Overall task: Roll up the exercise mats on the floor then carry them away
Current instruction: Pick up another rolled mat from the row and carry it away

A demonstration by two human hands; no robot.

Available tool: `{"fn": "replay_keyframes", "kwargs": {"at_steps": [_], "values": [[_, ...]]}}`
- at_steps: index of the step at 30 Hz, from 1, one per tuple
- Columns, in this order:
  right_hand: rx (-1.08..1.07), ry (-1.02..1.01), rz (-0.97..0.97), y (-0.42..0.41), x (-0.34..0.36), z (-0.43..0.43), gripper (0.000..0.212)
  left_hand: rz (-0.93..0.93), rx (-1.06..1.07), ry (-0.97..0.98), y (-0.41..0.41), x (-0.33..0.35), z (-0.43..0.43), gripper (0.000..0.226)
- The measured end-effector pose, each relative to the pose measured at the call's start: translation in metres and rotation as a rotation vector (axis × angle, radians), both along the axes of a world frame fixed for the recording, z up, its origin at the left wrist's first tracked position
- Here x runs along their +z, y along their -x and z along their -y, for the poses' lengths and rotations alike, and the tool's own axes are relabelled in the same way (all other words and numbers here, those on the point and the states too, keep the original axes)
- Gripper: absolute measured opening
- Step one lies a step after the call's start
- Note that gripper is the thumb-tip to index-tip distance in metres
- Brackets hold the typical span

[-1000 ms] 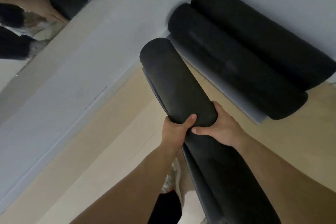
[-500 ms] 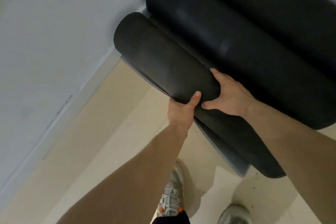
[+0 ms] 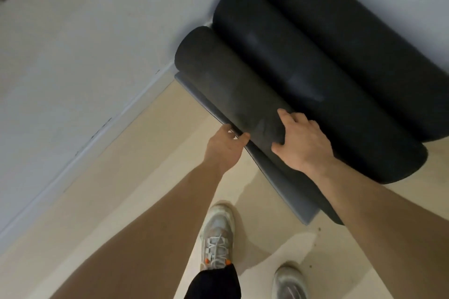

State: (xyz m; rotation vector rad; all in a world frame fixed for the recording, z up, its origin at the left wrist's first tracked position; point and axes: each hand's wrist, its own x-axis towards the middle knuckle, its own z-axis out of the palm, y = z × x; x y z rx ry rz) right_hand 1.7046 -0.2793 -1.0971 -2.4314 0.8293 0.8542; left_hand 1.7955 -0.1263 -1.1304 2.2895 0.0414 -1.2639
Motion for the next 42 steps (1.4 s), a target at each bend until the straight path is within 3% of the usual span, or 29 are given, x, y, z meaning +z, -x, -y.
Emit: {"fn": "replay_keyframes", "kwargs": {"at_steps": [4, 11, 21, 33, 42], "values": [[0.122, -0.018, 0.017, 0.000, 0.046, -0.025, 0.082, 0.027, -0.070, -0.055, 0.007, 0.041, -0.045, 0.061], [0.436, -0.051, 0.053, 0.000, 0.132, -0.114, 0.067, 0.078, 0.134, -0.120, 0.059, 0.122, -0.161, 0.055], [0.941, -0.024, 0.028, 0.041, 0.198, -0.354, 0.062, 0.148, 0.331, -0.171, 0.195, 0.201, -0.372, 0.058], [1.509, -0.040, -0.003, 0.212, 0.245, -0.718, 0.064, 0.087, 0.848, -0.285, 0.484, 0.253, -0.690, 0.057], [1.808, -0.149, -0.005, 0.378, 0.275, -0.953, 0.068, -0.001, 1.201, -0.411, 0.717, 0.296, -0.868, 0.055]]}}
